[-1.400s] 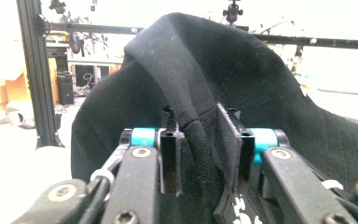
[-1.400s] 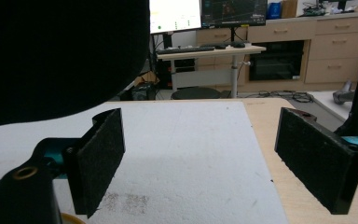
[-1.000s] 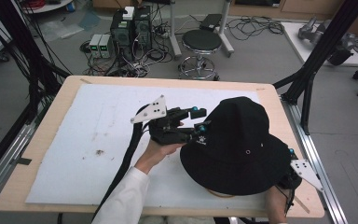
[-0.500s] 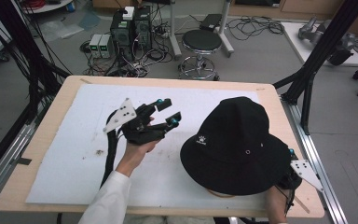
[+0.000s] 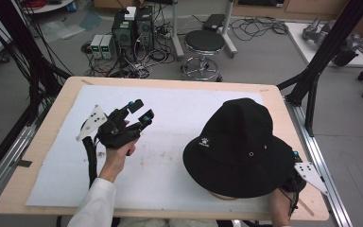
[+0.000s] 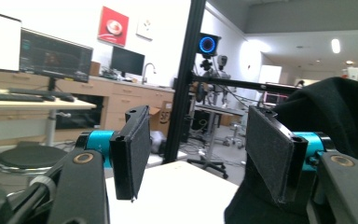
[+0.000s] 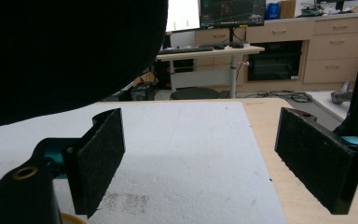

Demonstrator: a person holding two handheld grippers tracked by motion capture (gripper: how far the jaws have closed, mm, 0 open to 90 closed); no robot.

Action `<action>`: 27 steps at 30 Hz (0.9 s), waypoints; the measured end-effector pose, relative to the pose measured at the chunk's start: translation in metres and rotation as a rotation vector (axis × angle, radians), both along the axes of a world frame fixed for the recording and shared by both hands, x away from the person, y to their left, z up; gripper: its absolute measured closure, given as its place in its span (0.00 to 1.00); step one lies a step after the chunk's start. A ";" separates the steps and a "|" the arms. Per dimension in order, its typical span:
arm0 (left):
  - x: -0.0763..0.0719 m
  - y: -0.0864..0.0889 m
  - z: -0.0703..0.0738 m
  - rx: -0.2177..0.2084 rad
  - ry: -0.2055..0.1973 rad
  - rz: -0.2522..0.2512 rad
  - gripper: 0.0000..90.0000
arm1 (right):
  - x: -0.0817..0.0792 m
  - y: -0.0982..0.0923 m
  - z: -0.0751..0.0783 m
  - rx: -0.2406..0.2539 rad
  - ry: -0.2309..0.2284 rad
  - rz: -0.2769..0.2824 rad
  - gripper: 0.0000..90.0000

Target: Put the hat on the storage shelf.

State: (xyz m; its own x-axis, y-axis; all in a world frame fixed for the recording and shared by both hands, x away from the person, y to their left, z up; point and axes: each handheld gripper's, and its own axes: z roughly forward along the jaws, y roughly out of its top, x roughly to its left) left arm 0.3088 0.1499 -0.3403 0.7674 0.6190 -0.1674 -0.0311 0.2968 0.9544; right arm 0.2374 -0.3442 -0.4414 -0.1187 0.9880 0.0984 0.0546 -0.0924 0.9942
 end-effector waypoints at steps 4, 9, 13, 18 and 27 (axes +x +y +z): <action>-0.003 0.012 -0.002 0.004 -0.008 0.033 0.45 | 0.000 0.000 0.000 0.000 0.001 -0.002 0.17; -0.006 0.026 -0.009 0.035 0.000 0.081 0.44 | 0.000 0.001 0.000 -0.001 0.000 -0.003 0.17; -0.007 0.038 -0.013 0.029 0.009 0.128 0.43 | 0.000 0.001 0.000 -0.001 0.001 -0.003 0.17; -0.007 0.047 -0.018 0.038 0.019 0.173 0.41 | 0.000 0.001 0.000 -0.004 0.001 -0.002 0.17; -0.016 0.068 -0.023 0.063 0.022 0.257 0.36 | 0.001 0.001 0.000 -0.004 -0.001 0.001 0.17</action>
State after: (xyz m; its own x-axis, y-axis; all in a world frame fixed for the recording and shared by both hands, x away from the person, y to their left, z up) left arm 0.2931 0.2177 -0.3637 0.5801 0.8028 -0.1374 -0.0767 0.2217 0.9721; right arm 0.2389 -0.3430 -0.4413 -0.1196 0.9883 0.0943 0.0537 -0.0884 0.9946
